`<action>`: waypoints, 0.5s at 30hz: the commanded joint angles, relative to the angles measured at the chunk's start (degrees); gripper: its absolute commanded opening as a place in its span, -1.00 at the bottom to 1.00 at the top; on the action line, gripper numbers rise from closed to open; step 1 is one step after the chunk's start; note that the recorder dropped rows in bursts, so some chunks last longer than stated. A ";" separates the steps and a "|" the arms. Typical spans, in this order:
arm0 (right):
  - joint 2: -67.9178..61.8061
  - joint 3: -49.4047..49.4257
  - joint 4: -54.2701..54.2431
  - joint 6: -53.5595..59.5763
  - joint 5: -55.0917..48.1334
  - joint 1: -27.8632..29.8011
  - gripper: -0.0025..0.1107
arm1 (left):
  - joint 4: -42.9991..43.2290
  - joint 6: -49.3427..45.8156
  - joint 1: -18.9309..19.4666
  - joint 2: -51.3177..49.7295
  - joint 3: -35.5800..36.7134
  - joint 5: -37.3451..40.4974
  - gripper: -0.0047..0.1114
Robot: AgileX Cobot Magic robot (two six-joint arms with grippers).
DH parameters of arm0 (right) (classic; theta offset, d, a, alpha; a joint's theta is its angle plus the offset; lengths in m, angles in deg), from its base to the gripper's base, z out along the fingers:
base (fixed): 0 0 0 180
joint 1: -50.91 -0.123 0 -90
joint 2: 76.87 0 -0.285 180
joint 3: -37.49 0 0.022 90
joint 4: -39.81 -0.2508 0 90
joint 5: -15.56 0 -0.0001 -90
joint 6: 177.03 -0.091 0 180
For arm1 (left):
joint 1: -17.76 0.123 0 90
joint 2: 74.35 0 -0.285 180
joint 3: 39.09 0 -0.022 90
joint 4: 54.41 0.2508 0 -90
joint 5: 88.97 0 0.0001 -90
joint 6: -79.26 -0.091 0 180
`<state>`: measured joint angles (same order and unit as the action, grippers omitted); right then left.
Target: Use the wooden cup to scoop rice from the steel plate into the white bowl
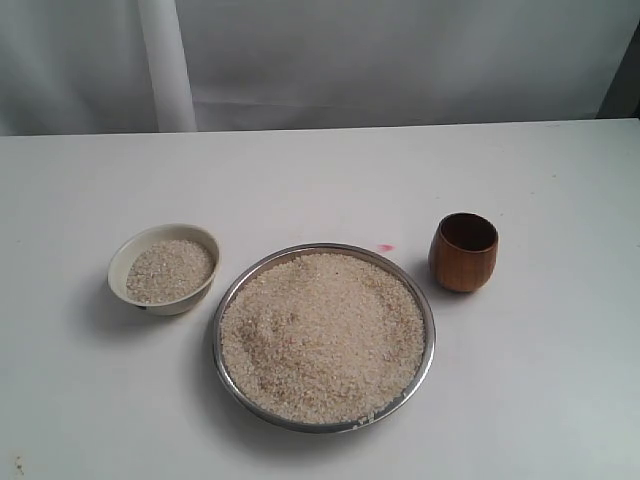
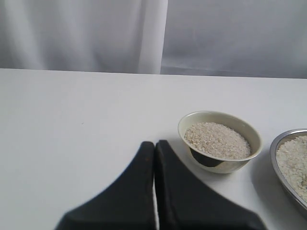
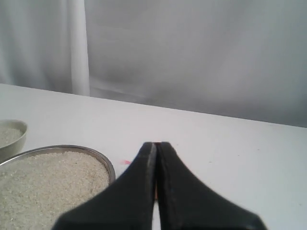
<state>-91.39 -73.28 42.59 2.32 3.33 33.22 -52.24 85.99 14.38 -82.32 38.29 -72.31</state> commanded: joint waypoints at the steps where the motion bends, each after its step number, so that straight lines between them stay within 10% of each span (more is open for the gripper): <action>1: -10.40 -7.96 1.02 0.25 -0.88 0.50 -0.96 | -0.27 0.23 -0.24 0.17 -0.16 -0.31 -0.92; 15: -46.10 -22.02 -0.31 -5.53 31.34 0.37 -0.96 | -0.27 0.33 -0.24 0.17 -0.16 -0.31 -0.92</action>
<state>-134.05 -95.02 42.66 -2.58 29.06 33.22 -52.24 85.99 14.38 -82.32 38.29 -72.31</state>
